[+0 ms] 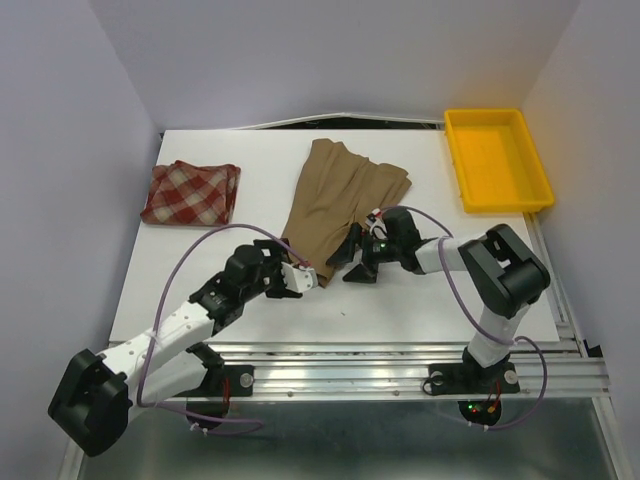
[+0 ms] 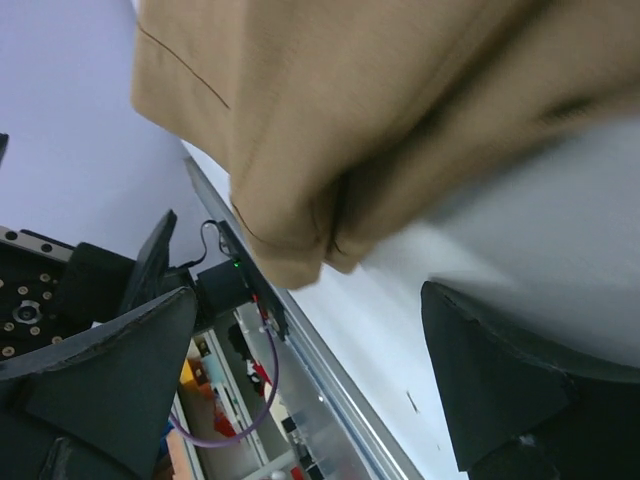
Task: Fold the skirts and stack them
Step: Fold the skirt
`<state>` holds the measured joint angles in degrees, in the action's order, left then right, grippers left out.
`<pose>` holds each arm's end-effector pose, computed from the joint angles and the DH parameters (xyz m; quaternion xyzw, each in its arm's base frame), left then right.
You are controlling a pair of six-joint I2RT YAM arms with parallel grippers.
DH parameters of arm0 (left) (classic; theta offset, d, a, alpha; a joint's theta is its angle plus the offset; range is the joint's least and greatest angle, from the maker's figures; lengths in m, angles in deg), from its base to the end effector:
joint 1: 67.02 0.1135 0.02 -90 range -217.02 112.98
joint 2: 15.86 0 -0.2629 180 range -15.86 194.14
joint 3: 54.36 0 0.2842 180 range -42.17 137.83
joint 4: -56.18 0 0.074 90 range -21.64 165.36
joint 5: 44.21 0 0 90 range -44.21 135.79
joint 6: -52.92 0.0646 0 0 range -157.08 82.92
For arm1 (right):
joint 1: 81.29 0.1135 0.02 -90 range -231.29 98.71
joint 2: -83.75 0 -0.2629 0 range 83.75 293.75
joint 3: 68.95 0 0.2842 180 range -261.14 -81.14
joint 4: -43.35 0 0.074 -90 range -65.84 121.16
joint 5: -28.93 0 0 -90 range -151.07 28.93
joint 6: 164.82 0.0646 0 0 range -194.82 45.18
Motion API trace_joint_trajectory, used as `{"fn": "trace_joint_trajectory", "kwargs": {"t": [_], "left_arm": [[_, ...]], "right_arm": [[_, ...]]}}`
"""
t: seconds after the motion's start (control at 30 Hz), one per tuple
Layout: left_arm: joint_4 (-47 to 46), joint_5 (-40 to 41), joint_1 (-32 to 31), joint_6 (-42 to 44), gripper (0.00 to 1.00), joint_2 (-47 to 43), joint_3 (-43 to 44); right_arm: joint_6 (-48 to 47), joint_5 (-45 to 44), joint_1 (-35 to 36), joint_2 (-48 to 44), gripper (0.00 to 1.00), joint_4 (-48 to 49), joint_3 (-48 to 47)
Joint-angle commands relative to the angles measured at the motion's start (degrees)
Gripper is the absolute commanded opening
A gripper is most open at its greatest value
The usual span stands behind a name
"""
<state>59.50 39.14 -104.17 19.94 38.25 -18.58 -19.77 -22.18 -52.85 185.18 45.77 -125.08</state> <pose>0.2060 -0.1654 0.1861 0.6271 0.5385 0.0495 0.5606 0.2999 0.2086 0.0846 0.0694 0.8718 0.4786 0.0780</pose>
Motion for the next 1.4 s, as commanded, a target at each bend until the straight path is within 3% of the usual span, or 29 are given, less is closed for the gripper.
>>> {"fn": "trace_joint_trajectory", "kwargs": {"t": [0.0, 0.17, 0.27, 0.43, 0.5, 0.63, 0.97, 1.37], "left_arm": [[-0.63, -1.78, -0.12, -0.07, 0.99, -5.49, -2.14], [-0.89, -4.06, -0.12, 3.54, 0.99, -10.86, -6.27], [-0.89, -5.29, -0.21, 4.25, 0.99, -11.83, -7.16], [2.53, -9.07, -0.91, 9.33, 0.99, -10.25, -7.51], [0.79, -9.25, -2.39, 11.7, 0.99, -9.11, -8.91], [-5.36, -6.62, -4.6, 14.96, 0.99, -5.16, -10.76], [-15.21, -4.95, -5.13, 15.23, 0.99, 10.31, -4.88], [-21.46, -6.09, -5.22, 12.87, 0.99, 13.3, -5.32]], "right_arm": [[1.91, -3.47, 2.57, 4.92, 0.99, 10.79, -1.14], [1.03, -5.93, 4.42, 8.43, 0.84, 13.33, -0.8], [-1.25, -6.29, 4.95, 10.45, 0.67, 14.56, -1.4], [-4.25, -4.18, 4.95, 8.53, 0.26, 14.04, -2.11], [-3.63, -1.9, 4.95, 6.95, 0.14, 13.87, -2.99], [-1.88, 2.49, 4.42, 5.01, 0.01, 13.69, -5.18], [2.17, 9.35, 2.58, 1.94, 0.01, 13.78, -3.7], [4.36, 12.08, 2.05, 2.29, 0.01, 14.83, -1.58]]}}
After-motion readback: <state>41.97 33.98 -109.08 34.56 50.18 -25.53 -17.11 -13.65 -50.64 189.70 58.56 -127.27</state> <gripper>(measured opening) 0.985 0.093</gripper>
